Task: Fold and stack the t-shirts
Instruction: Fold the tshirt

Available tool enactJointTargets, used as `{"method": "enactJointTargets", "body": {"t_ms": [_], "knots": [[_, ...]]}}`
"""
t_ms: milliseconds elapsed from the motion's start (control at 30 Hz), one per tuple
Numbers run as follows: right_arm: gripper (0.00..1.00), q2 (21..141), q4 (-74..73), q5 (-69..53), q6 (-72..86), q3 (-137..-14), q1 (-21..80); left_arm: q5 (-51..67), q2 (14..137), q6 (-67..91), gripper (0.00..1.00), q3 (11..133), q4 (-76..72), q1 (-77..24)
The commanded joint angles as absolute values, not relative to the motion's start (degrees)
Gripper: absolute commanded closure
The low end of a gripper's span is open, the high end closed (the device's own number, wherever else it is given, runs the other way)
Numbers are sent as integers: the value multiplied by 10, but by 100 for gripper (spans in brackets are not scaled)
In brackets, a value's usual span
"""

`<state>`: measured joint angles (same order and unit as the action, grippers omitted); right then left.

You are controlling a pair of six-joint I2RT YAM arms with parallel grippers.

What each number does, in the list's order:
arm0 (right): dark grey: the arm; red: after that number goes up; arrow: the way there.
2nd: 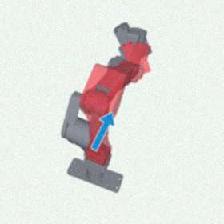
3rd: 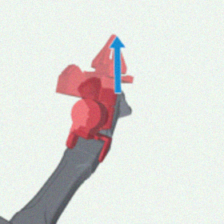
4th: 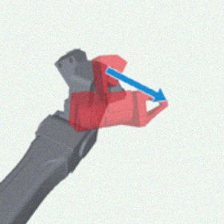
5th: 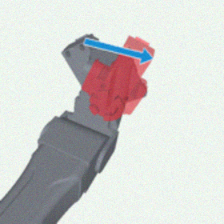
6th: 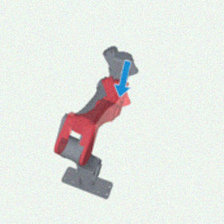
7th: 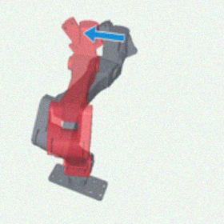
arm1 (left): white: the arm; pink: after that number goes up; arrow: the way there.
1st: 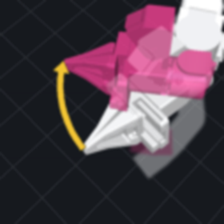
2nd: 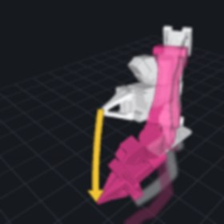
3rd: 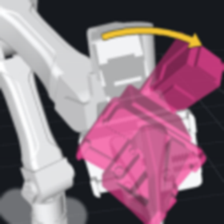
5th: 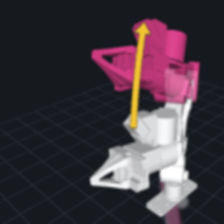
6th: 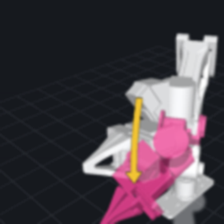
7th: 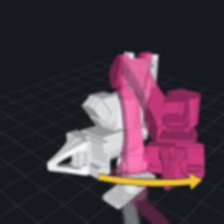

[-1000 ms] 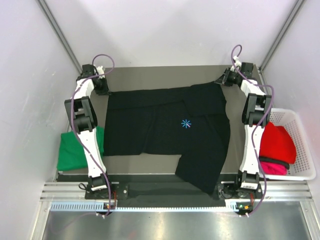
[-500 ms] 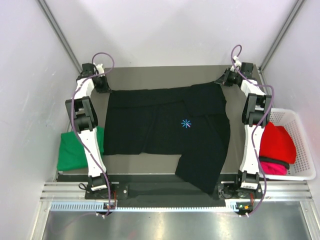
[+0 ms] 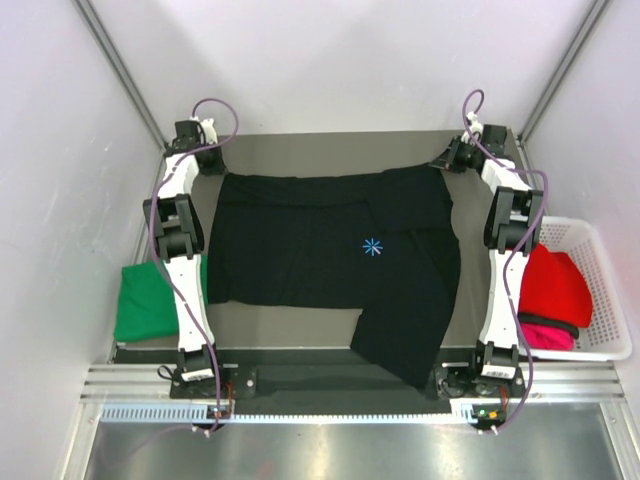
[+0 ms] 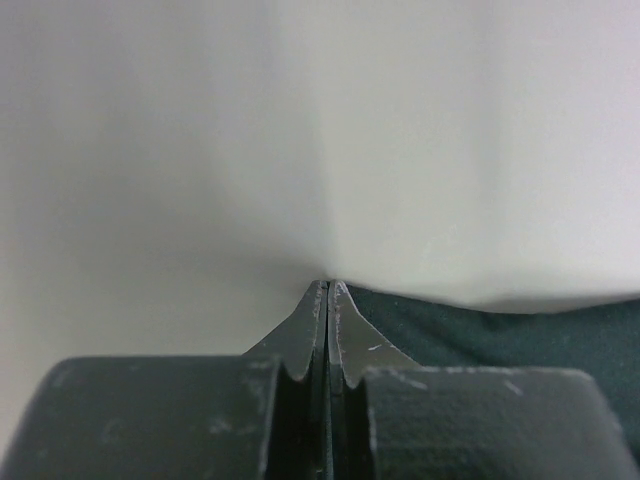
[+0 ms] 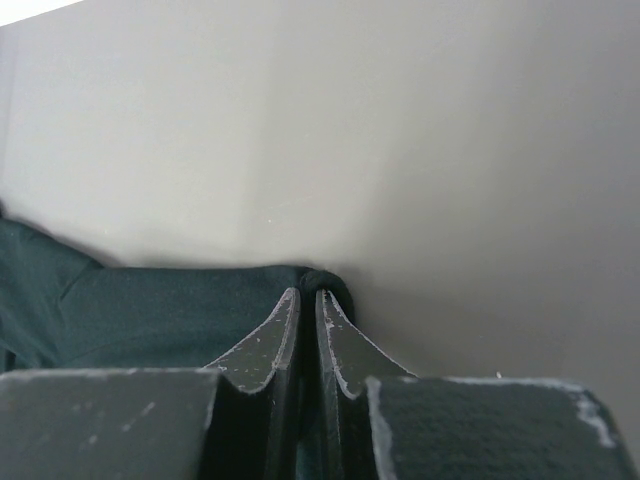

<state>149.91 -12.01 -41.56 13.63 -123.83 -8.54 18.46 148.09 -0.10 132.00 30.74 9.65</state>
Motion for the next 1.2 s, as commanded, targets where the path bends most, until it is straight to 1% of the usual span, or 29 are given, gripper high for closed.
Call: {"method": "enactJointTargets", "body": {"t_ms": [0,267,367,533,700,733,767,800,833,867,900,933,1000,1033,1067,1100,1167], "knots": [[95,1497,-117,-395,133,-1265,-94,146,1492,-1,100,1337,281,98],[97,1490,-127,-371,106,-1277,-93,110,1452,-1,100,1325,270,111],[98,1488,-132,-365,101,-1279,-93,105,1419,14,100,1281,229,119],[99,1481,-133,-367,100,-1279,-93,115,1408,16,100,1284,238,123],[99,1475,-136,-364,101,-1283,-94,148,1367,25,100,1232,224,122],[99,1471,-138,-359,101,-1281,-94,155,1359,33,98,1221,208,123],[99,1468,-138,-359,101,-1273,-95,166,1347,34,92,1212,203,123],[99,1464,-136,-359,101,-1268,-98,180,1346,37,77,1210,204,122],[99,1459,-136,-359,103,-1265,-99,188,1346,47,72,1211,212,122],[99,1456,-135,-359,103,-1260,-100,194,1346,52,68,1213,216,122],[99,1453,-135,-358,103,-1257,-102,209,1346,54,66,1211,221,122],[99,1448,-136,-353,102,-1253,-104,214,1346,60,67,1209,237,122],[95,1442,-135,-354,103,-1242,-106,226,1331,64,72,1181,250,122],[92,1440,-134,-361,105,-1238,-106,235,1322,62,82,1163,250,122],[82,1440,-134,-367,107,-1234,-108,241,1301,61,87,1143,249,123],[77,1440,-134,-376,113,-1231,-109,249,1290,56,89,1110,253,123],[65,1437,-132,-384,116,-1221,-108,276,1274,36,85,1092,288,121]]}}
